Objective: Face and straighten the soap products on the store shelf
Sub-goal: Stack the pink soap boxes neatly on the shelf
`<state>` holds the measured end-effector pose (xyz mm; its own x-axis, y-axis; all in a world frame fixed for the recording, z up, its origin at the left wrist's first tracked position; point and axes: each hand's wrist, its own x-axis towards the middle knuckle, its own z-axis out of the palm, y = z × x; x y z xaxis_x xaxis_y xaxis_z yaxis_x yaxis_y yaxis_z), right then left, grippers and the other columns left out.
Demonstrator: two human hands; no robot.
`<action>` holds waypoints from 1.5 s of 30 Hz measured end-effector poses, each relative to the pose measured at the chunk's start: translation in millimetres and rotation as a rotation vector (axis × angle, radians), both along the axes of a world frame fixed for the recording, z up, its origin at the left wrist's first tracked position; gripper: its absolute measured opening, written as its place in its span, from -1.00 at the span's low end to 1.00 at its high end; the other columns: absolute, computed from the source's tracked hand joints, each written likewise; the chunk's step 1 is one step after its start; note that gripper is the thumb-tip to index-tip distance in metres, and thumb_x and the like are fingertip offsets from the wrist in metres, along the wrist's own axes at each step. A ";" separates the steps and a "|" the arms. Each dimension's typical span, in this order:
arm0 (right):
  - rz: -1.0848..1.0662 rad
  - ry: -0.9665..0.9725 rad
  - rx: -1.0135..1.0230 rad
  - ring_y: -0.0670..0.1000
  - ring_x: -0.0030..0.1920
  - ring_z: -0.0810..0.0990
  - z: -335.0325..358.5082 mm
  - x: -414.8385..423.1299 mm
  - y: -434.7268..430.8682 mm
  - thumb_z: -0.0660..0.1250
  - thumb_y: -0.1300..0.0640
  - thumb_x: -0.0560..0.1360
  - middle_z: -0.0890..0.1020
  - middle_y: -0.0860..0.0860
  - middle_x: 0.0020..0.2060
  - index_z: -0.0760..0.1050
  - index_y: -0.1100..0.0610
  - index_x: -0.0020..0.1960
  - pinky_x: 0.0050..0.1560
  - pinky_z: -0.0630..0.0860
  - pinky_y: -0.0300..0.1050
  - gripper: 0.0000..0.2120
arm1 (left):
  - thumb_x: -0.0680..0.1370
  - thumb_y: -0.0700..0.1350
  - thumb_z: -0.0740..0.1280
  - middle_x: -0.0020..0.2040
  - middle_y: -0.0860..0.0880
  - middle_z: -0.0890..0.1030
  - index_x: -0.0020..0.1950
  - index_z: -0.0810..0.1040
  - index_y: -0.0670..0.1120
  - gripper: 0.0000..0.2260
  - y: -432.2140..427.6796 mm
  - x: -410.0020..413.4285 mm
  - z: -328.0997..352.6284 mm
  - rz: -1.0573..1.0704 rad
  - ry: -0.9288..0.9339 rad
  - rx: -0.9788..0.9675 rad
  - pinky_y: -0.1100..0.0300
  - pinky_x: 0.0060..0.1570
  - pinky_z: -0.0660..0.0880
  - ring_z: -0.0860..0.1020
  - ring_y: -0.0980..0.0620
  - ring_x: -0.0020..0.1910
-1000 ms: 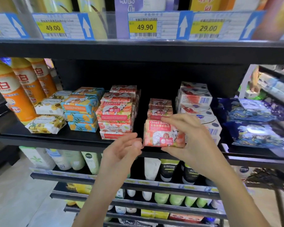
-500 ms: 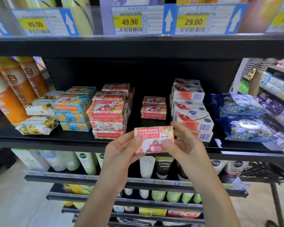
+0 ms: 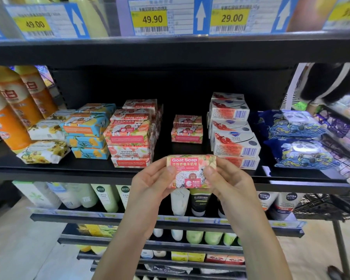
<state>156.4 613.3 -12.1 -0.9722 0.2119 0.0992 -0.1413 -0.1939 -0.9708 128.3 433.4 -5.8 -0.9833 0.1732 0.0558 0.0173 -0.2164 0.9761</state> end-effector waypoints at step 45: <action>0.122 0.082 -0.019 0.07 0.26 0.65 4.2 14.9 0.8 0.53 0.15 0.35 0.70 -0.01 0.19 0.52 0.05 0.39 0.26 0.56 0.02 -0.38 | 0.54 0.14 0.30 0.19 -0.18 0.69 0.18 0.62 -0.26 -0.52 0.6 11.1 13.6 -0.168 -0.133 0.136 0.04 0.25 0.58 0.66 -0.10 0.22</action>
<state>171.3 614.1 -7.9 -0.9797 0.0958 0.1762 -0.1941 -0.2327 -0.9530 139.4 434.0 7.7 -0.9417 0.3343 -0.0384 -0.1569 -0.3352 0.9290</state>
